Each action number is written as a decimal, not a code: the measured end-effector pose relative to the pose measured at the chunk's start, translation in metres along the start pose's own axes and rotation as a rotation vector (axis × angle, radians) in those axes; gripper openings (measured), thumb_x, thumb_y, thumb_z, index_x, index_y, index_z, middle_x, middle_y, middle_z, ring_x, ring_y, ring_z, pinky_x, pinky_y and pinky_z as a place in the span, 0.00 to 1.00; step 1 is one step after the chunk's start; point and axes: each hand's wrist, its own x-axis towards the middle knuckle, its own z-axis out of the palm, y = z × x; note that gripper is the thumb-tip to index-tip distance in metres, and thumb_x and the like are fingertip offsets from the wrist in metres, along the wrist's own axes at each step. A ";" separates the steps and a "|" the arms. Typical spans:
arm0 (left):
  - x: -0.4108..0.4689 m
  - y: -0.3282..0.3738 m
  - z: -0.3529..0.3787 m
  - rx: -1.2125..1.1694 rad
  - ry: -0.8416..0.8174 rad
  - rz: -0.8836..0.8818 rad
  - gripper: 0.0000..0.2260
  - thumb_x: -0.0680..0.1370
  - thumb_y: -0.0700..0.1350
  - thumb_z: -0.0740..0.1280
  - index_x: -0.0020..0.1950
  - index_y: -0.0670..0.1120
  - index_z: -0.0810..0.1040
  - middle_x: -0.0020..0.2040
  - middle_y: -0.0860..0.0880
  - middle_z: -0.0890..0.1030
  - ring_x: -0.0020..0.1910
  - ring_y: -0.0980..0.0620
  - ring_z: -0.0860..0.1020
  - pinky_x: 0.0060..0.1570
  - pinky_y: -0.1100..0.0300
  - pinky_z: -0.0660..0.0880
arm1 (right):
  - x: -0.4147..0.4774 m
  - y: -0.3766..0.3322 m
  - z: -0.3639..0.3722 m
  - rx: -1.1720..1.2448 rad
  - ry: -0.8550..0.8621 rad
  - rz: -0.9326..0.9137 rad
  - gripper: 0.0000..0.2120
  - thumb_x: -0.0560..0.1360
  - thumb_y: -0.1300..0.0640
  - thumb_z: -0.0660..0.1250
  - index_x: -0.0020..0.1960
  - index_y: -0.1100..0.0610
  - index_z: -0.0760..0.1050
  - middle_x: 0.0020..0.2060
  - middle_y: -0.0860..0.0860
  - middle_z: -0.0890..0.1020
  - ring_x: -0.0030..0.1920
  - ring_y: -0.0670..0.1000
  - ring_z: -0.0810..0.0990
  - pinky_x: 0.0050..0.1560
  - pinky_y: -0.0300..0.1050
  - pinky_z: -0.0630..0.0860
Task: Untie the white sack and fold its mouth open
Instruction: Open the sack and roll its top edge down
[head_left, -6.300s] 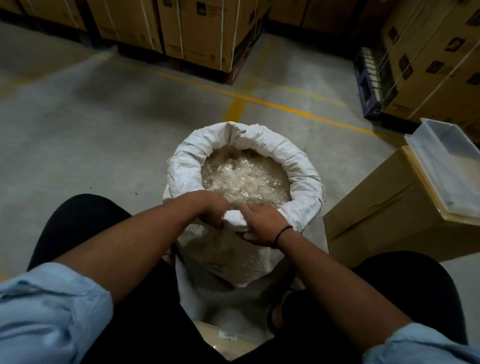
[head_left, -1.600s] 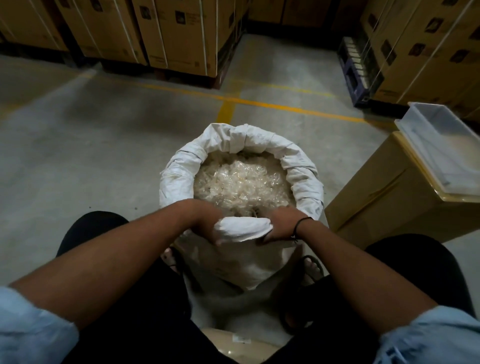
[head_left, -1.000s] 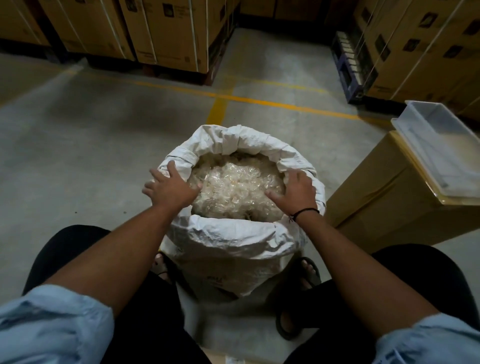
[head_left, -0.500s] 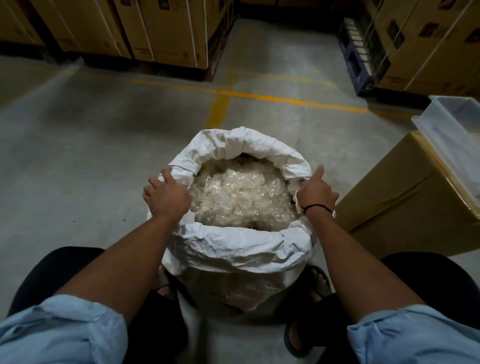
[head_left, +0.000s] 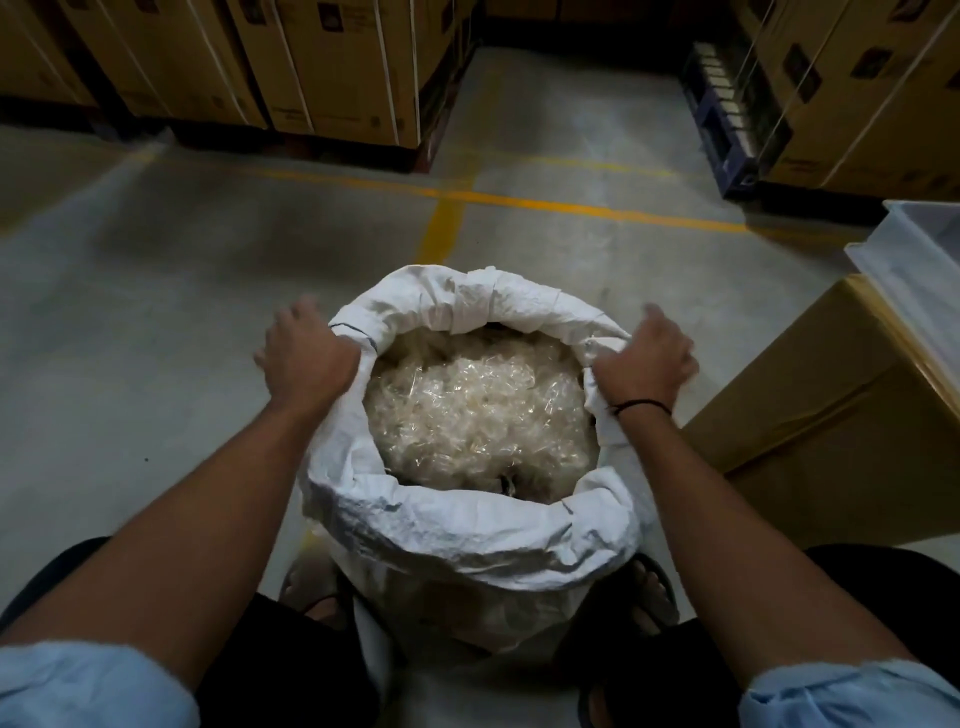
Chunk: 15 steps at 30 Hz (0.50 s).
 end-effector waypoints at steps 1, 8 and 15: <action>0.001 0.007 0.003 -0.030 0.106 0.142 0.21 0.75 0.43 0.63 0.69 0.46 0.72 0.66 0.41 0.74 0.63 0.37 0.74 0.63 0.42 0.70 | -0.003 -0.015 0.007 -0.039 -0.007 -0.190 0.33 0.67 0.52 0.66 0.71 0.54 0.66 0.66 0.58 0.74 0.68 0.63 0.70 0.68 0.61 0.65; 0.023 0.038 0.062 0.273 -0.046 0.653 0.26 0.82 0.56 0.58 0.79 0.49 0.62 0.79 0.42 0.64 0.76 0.39 0.63 0.71 0.41 0.63 | 0.010 -0.068 0.071 -0.377 -0.205 -0.664 0.35 0.78 0.41 0.58 0.78 0.55 0.53 0.75 0.56 0.63 0.74 0.60 0.61 0.71 0.65 0.58; 0.056 0.025 0.107 0.443 -0.177 0.533 0.40 0.77 0.72 0.49 0.82 0.50 0.52 0.78 0.40 0.66 0.68 0.30 0.72 0.64 0.37 0.69 | 0.050 -0.070 0.107 -0.336 -0.273 -0.568 0.27 0.83 0.45 0.53 0.77 0.56 0.55 0.65 0.58 0.76 0.66 0.60 0.72 0.67 0.60 0.60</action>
